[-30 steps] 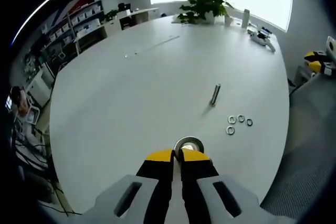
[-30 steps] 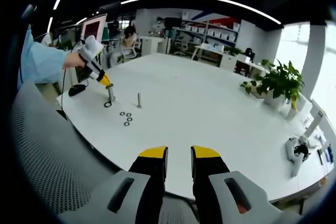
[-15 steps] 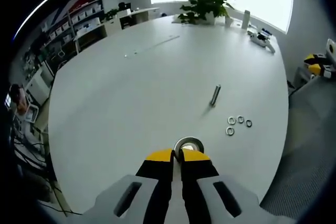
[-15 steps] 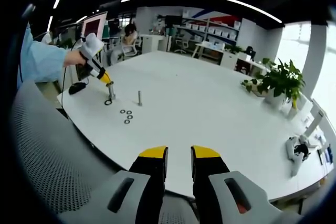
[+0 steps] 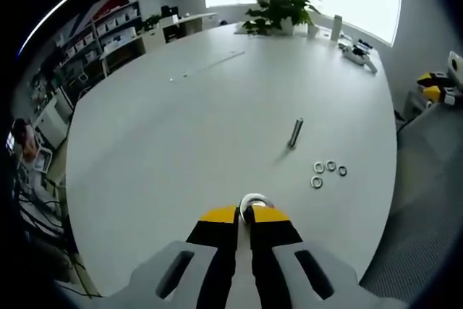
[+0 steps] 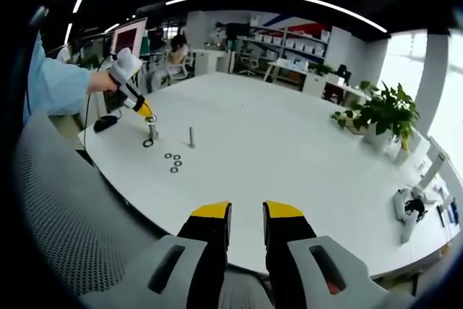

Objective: Place the washer onto the threaded stud by aligning its center hole with the stud, sliding it down to the base, and recovering from edge contact or off-axis alignment until the washer reaches the visible bottom stop.

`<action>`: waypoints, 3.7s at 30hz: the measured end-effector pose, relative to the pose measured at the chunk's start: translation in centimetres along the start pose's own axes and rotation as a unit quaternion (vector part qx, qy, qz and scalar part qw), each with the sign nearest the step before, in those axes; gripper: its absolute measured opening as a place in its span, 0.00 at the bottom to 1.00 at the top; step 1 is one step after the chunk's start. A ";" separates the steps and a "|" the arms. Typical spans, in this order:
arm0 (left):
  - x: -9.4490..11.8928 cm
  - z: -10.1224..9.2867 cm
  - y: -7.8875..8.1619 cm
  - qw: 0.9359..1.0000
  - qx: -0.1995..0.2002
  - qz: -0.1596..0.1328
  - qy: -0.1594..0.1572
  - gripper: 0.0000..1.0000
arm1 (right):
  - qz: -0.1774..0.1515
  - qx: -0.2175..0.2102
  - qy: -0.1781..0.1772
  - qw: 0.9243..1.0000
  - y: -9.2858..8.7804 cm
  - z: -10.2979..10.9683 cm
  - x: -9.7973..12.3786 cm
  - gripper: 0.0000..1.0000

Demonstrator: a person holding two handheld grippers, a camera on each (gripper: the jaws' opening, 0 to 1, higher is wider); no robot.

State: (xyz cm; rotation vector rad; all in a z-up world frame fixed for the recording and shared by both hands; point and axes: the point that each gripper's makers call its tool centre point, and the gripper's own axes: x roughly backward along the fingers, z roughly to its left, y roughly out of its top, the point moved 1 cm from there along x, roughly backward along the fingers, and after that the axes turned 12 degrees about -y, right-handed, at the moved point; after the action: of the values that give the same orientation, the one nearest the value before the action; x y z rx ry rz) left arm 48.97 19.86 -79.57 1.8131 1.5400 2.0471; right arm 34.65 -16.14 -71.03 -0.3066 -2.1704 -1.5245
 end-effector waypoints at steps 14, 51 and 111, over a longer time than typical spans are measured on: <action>1.2 0.6 0.3 1.000 0.005 -0.021 0.019 0.11 | -0.002 -0.001 0.000 1.000 0.0 0.0 0.0 0.20; 0.6 -0.8 -2.7 1.000 0.021 0.005 0.003 0.12 | 0.002 0.000 0.001 1.000 -0.1 0.1 0.0 0.20; -4.7 -1.3 -5.8 0.999 0.009 0.030 0.014 0.03 | 0.001 -0.002 -0.002 1.000 -0.3 -0.2 -0.2 0.20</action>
State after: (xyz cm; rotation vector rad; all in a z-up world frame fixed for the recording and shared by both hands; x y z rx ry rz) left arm 46.23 19.34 -86.69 1.8673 1.5331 2.0994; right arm 34.73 -16.37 -71.34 -0.3121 -2.1690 -1.5301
